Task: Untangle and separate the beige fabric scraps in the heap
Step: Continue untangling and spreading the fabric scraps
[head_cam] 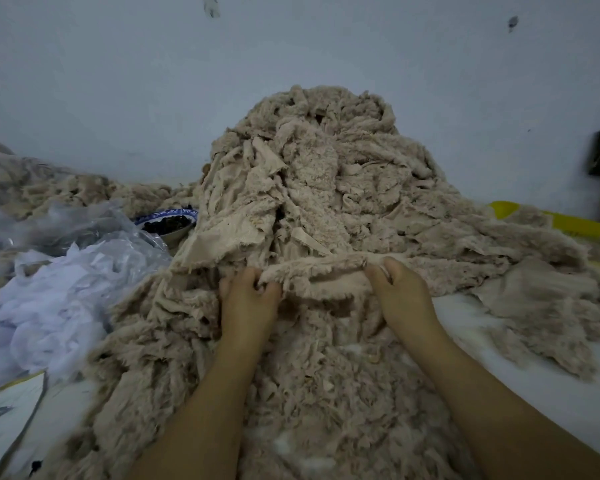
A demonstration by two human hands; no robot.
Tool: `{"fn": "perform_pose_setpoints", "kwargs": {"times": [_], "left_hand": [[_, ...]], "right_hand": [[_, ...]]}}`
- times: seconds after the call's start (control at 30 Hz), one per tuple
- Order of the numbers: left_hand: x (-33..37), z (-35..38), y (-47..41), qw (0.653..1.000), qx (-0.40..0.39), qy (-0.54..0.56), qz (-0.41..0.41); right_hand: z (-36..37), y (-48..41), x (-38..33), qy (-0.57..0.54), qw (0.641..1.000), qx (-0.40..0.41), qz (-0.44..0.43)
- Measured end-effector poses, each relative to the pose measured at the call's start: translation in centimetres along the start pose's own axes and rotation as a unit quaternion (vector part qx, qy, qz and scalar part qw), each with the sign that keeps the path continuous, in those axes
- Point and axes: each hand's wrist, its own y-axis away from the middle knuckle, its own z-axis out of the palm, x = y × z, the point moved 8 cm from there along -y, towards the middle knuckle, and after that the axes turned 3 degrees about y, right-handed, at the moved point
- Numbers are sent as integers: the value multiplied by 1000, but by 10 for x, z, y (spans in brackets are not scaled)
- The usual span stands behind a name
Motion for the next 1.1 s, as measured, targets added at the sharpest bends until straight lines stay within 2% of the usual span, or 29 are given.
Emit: {"fn": "perform_pose_setpoints", "kwargs": {"times": [0.07,0.13,0.2,0.27,0.33,0.5,0.63,0.8,0.9,1.03,1.1], "left_hand": [[16,8,4,994,-24,-68,83],[36,16,14,970,-33,-140,196],[49,21,23,957,-54,-122,258],[47,27,29,964,-125,-43,229],[36,32,27,973,-172,43,150],[19,23,20,972,-137,191,5],[0,18,15,934,-95,319,-129],[2,27,18,874,-139,430,-180],[4,26,18,859,-140,455,-187],[6,24,17,869,-136,447,-163],[7,22,16,907,-126,381,-126]], "right_hand": [[3,-1,5,0,1000,-15,4],[4,-1,5,-25,999,-21,1],[8,0,4,-38,999,-37,-5],[9,1,6,-46,998,-41,5],[8,1,9,-54,998,-35,14],[10,2,11,-49,998,-36,-2],[13,2,9,-46,998,-43,-2],[14,4,3,-97,993,-59,17],[15,6,2,-145,985,-77,46],[18,10,3,-161,979,-107,61],[16,8,-1,-127,986,-102,34]]}}
